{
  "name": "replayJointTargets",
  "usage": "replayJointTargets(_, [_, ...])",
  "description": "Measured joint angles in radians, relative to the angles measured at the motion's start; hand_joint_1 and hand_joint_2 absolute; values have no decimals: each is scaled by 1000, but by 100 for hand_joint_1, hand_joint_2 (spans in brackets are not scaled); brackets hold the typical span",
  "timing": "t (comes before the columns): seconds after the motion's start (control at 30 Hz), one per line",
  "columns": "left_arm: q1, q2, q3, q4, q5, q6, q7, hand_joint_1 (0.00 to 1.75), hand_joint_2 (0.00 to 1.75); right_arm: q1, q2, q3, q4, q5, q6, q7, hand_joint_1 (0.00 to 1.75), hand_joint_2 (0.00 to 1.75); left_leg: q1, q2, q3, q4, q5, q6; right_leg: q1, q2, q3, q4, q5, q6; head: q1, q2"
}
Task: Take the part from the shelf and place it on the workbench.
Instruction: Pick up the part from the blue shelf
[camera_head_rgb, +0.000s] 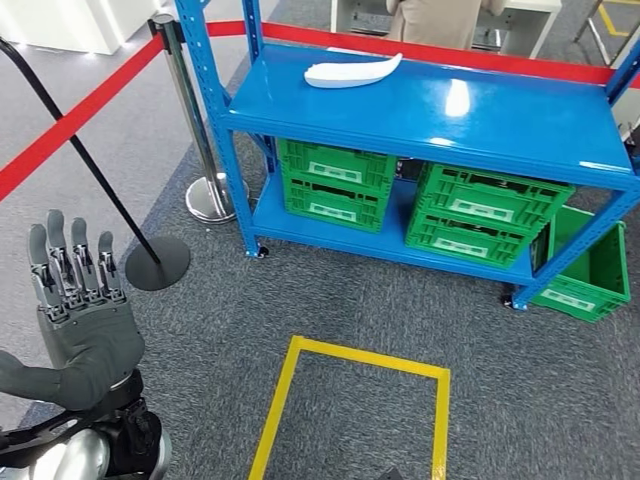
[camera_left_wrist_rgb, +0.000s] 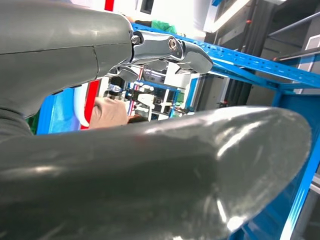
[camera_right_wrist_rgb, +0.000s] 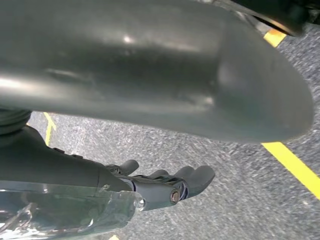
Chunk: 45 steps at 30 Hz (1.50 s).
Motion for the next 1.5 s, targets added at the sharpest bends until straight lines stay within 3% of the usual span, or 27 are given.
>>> replayJointTargets(0.07, [0, -2, 0, 0, 1, 0, 0, 0, 0, 0, 0, 0, 0, 0, 0, 0, 0, 0, -6, -4, 23, 0, -15, 0, 9, 0, 24, -127, 110, -18, 0, 0])
replayJointTargets(0.1, [0, -3, 0, 0, 1, 0, 0, 0, 0, 0, 0, 0, 0, 0, 0, 0, 0, 0, -9, -6, 31, 1, -21, -2, 13, -1, 40, -187, 151, -25, 0, 0])
replayJointTargets(0.13, [-1, -3, 0, 0, 1, 0, 0, 0, 0, -1, 0, 0, 0, 0, 0, 0, 0, 0, -11, -7, 34, 3, -26, -2, 16, -1, 50, -227, 176, -28, 0, 0])
replayJointTargets(0.17, [0, -3, 0, 1, 1, 1, 0, 0, 0, -2, 0, 0, 0, 0, 0, 0, 0, 0, -12, -7, 33, 4, -28, -1, 18, -1, 53, -242, 184, -28, -1, 0])
replayJointTargets(0.23, [0, -3, 1, 1, 1, 1, 0, 0, 0, -2, -1, -1, 0, 0, 0, 1, 0, 0, -13, -8, 32, 4, -29, 2, 18, 1, 52, -247, 187, -24, -2, 0])
replayJointTargets(0.57, [-1, -4, 1, 1, -6, 12, 0, 0, 0, -2, -1, -1, 0, 0, 0, 2, 0, 0, -13, -7, 35, -5, -28, -10, 19, 1, 51, -246, 181, -33, -2, 0])
replayJointTargets(0.77, [-1, -3, 1, 1, -12, 14, 0, 0, 0, -2, -1, -1, 0, 1, 0, 2, 0, 0, -13, -7, 34, -5, -29, -11, 18, 1, 51, -247, 181, -34, -2, 0])
replayJointTargets(0.9, [-1, -3, 1, 0, -3, 1, 0, 0, 0, -5, 0, -1, -2, 5, 0, 2, 0, 0, -14, -8, 53, -36, -39, 6, 14, 1, 58, -265, 178, -17, -2, 0])
replayJointTargets(0.97, [-3, -3, 1, -1, 5, -6, 0, 0, 0, -8, 0, -1, -4, 7, -1, 1, 0, 0, -8, -8, 85, -69, -37, 14, 13, 0, 33, -211, 156, -11, 2, 0])
replayJointTargets(1.07, [-2, -3, 1, 0, 15, -11, 0, 0, 0, -4, 0, -1, -4, 8, -1, 2, 0, 0, -7, -4, 115, -76, -52, 14, 5, 0, -80, -25, 97, 1, 7, 0])
replayJointTargets(1.1, [-1, -3, 1, 0, 16, -11, 0, 0, 0, -1, 0, -2, -4, 8, -1, 2, 0, 0, -5, -5, 125, -75, -61, 11, 0, -1, -106, 2, 103, 7, 7, 0])
replayJointTargets(1.13, [0, -3, 1, 0, 16, -11, 0, 0, 0, 2, 0, -2, -4, 9, -1, 2, 0, 0, -2, -6, 138, -75, -71, 6, -5, -1, -111, -12, 131, 14, 7, 0])
replayJointTargets(1.2, [0, -3, 2, 0, 16, -11, 0, 0, 0, 5, 0, -2, -4, 9, -1, 2, 0, 0, 4, -7, 168, -72, -95, -8, -22, -3, -69, -136, 221, 32, 8, 0])
replayJointTargets(1.23, [0, -3, 2, 0, 16, -11, 0, 0, 0, 6, 1, -2, -3, 9, 0, 2, 0, 0, 5, -8, 181, -68, -111, -18, -29, -1, -40, -198, 248, 37, 12, 0])
replayJointTargets(1.3, [0, -3, 2, 0, 16, -11, 0, 0, 0, 6, 3, -2, -2, 9, 0, 3, 0, 0, 6, -11, 197, -61, -135, -31, -31, 3, -8, -250, 253, 26, 12, 0])
replayJointTargets(1.4, [-1, -3, 3, 0, 16, -10, 0, 0, 0, 2, 3, -2, -3, 9, 0, 4, 0, 0, 16, -12, 207, -54, -152, -41, -20, 6, 2, -239, 227, -10, 5, 0])
replayJointTargets(1.47, [-4, -3, 3, -1, 16, -3, 0, 0, 0, -1, 2, -3, -4, 9, 0, 5, 0, 0, 19, -7, 170, 17, -178, -49, -20, 6, 19, -244, 215, -26, 1, 0])
replayJointTargets(1.5, [-5, -3, 3, -1, 16, 1, 0, 0, 0, -2, 2, -3, -4, 9, 0, 5, 0, 0, 19, -4, 123, 88, -197, -52, -20, 6, 30, -248, 207, -31, -1, 0])
